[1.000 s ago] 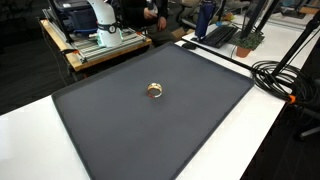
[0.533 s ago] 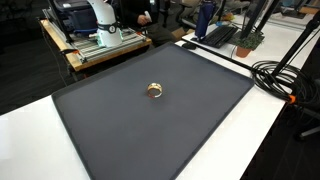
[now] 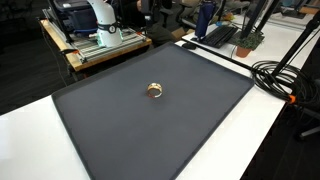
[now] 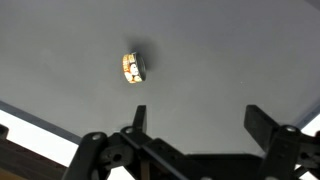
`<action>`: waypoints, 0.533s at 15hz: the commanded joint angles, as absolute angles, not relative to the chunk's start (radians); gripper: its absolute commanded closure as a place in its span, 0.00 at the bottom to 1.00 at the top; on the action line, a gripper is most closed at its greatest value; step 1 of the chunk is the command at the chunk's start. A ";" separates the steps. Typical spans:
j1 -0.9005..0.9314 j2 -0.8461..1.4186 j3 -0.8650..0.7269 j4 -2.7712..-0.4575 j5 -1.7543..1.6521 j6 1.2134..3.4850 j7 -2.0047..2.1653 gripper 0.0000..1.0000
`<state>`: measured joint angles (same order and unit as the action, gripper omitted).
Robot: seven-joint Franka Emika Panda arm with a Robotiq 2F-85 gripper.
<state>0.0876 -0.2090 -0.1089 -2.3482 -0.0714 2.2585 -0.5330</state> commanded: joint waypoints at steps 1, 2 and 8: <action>0.070 -0.208 -0.089 -2.345 -0.067 2.256 -0.536 0.00; 0.070 -0.209 -0.089 -2.344 -0.067 2.256 -0.536 0.00; 0.039 -0.065 -0.103 -2.288 -0.142 2.392 -0.584 0.00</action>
